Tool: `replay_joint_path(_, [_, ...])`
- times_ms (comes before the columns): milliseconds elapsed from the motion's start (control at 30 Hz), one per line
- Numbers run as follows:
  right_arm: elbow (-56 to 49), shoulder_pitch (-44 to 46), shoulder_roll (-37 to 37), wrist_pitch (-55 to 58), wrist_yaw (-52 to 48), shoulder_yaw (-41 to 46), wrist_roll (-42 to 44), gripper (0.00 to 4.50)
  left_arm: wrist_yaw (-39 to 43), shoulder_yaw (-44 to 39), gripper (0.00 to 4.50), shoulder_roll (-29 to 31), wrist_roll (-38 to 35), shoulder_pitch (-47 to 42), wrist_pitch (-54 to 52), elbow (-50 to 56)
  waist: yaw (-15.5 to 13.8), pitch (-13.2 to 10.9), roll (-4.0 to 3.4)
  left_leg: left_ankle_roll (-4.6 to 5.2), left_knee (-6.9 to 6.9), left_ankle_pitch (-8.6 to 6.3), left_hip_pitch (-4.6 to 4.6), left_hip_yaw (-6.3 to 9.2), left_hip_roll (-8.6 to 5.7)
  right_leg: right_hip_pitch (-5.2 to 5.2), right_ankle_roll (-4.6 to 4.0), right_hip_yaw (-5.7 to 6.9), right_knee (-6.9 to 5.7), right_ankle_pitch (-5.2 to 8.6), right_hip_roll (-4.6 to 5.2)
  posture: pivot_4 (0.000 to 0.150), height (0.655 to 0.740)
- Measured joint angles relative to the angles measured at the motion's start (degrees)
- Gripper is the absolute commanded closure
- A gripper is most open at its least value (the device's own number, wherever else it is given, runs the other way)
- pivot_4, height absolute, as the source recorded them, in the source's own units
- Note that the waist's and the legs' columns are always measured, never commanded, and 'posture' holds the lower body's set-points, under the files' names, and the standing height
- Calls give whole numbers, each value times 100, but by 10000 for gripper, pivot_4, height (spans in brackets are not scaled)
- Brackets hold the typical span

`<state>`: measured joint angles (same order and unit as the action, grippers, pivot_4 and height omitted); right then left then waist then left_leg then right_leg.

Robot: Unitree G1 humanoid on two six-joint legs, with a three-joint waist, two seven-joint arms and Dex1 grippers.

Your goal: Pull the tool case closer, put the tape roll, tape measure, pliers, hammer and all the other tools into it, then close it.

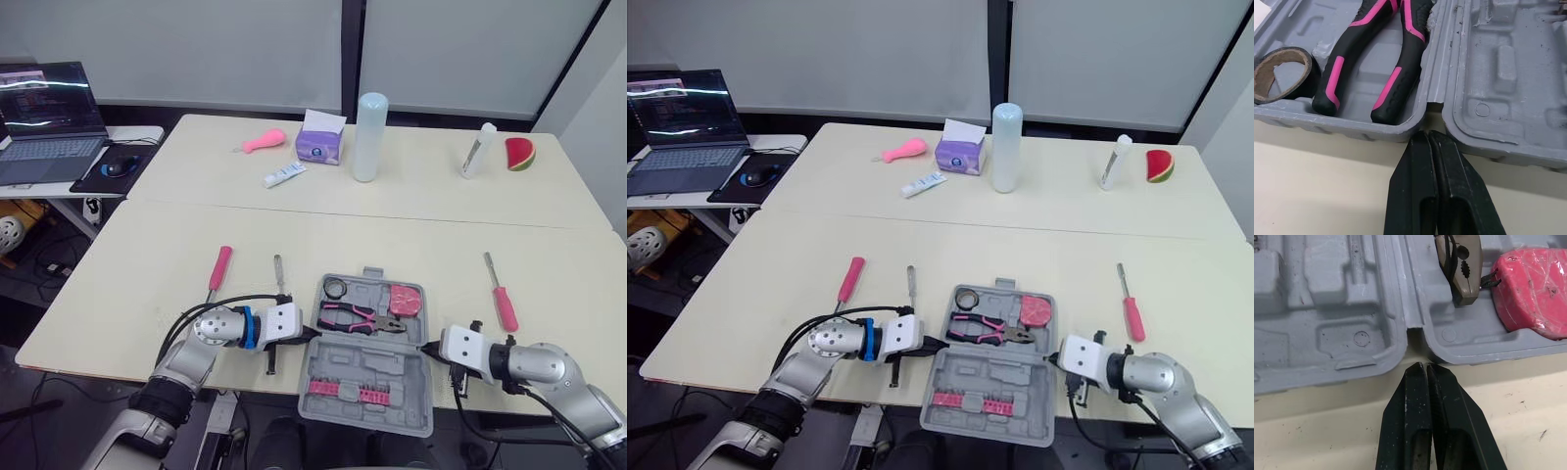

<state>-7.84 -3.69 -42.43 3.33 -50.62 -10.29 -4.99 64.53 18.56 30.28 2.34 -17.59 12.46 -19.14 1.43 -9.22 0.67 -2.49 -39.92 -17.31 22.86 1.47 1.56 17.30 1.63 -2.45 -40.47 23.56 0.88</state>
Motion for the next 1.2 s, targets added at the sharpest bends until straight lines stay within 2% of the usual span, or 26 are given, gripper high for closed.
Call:
replay_joint_path(433, [261, 426, 126, 323, 115, 23, -2, 45000, -14, 40, 44648, -151, 132, -309, -380, -5, -5, -1, 1, -1, 0, 1, 5, -1, -2, 1, 0, 1, 7, 0, 2, 1500, 7161])
replay_joint_path(1200, [690, 954, 290, 515, 253, -1, -162, 45000, -387, 10, 44648, -521, 394, -1034, -125, -988, -4, -1, 1, -5, 0, 3, 5, -2, -2, 1, 0, 3, 8, 0, 2, 1500, 7161])
